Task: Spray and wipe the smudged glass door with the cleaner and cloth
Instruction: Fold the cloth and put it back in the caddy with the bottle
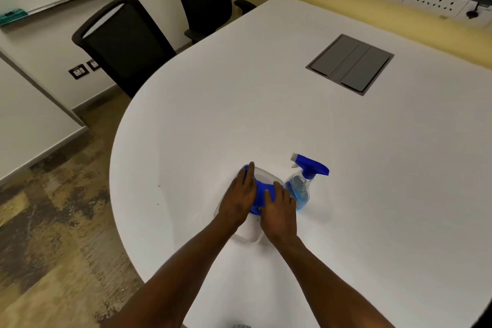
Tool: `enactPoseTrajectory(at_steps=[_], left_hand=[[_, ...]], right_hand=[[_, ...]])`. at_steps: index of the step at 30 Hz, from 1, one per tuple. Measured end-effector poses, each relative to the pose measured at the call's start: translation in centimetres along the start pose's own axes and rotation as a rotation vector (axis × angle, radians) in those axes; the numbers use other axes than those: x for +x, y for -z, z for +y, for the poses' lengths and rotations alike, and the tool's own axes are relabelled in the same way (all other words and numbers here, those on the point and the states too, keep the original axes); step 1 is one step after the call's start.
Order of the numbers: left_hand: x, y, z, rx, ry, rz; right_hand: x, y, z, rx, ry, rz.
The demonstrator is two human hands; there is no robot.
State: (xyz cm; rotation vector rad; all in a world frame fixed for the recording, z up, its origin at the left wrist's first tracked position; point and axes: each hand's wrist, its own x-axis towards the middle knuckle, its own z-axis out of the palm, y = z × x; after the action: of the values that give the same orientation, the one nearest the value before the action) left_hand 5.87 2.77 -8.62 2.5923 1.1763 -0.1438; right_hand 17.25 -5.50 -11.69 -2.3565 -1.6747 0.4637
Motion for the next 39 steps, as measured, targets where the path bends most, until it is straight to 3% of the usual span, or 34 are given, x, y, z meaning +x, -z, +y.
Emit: enactPoseTrajectory(at_steps=[2, 7, 10, 11, 17, 20, 22, 24, 26, 28, 31, 34, 39], left_hand=[[0.4, -1.0, -0.2, 0.058, -0.035, -0.063], [0.9, -2.1, -0.7, 0.13, -0.151, -0.125], [1.3, -2.8, -1.0, 0.265, -0.082, -0.112], [1.2, -3.5, -1.2, 0.268, -0.066, -0.052], [1.2, -3.5, -0.5, 0.169, 0.027, -0.126], [1.1, -1.8, 1.0, 0.126, -0.033, -0.132], [0.5, -0.3, 2.1, 0.101, 0.007, -0.083], [0.3, 0.2, 2.9, -0.004, 0.055, 0.018], [0.2, 1.2, 4.2, -0.288, 0.072, 0.123], [0.5, 2.2, 5.8, -0.52, 0.04, 0.147], [1.3, 3.0, 8.1, -0.682, -0.004, 0.129], [1.7, 3.7, 9.7, -0.834, 0.041, 0.193], [1.2, 4.6, 11.7, -0.951, 0.123, 0.315]], right_hand=[[-0.3, 0.2, 0.0, -0.069, 0.016, -0.084], [-0.1, -0.1, 1.1, -0.257, 0.111, 0.029], [0.2, -0.6, 1.1, -0.226, 0.058, 0.036], [0.2, -1.0, 1.1, -0.22, 0.064, 0.065], [-0.4, -1.0, 0.9, -0.156, 0.071, 0.013], [-2.0, 0.1, 1.4, 0.124, 0.077, 0.156], [-3.7, 1.6, 1.7, 0.392, -0.016, 0.265], [-5.0, 2.8, 2.6, 0.557, -0.188, 0.405], [-5.3, 3.9, 3.8, 0.633, -0.384, 0.499], [-4.3, 4.6, 5.0, 0.692, -0.488, 0.443], [-2.1, 5.3, 6.1, 0.639, -0.396, 0.271], [-0.4, 5.6, 6.4, 0.598, -0.258, 0.204], [-0.2, 5.9, 6.8, 0.612, -0.315, 0.204]])
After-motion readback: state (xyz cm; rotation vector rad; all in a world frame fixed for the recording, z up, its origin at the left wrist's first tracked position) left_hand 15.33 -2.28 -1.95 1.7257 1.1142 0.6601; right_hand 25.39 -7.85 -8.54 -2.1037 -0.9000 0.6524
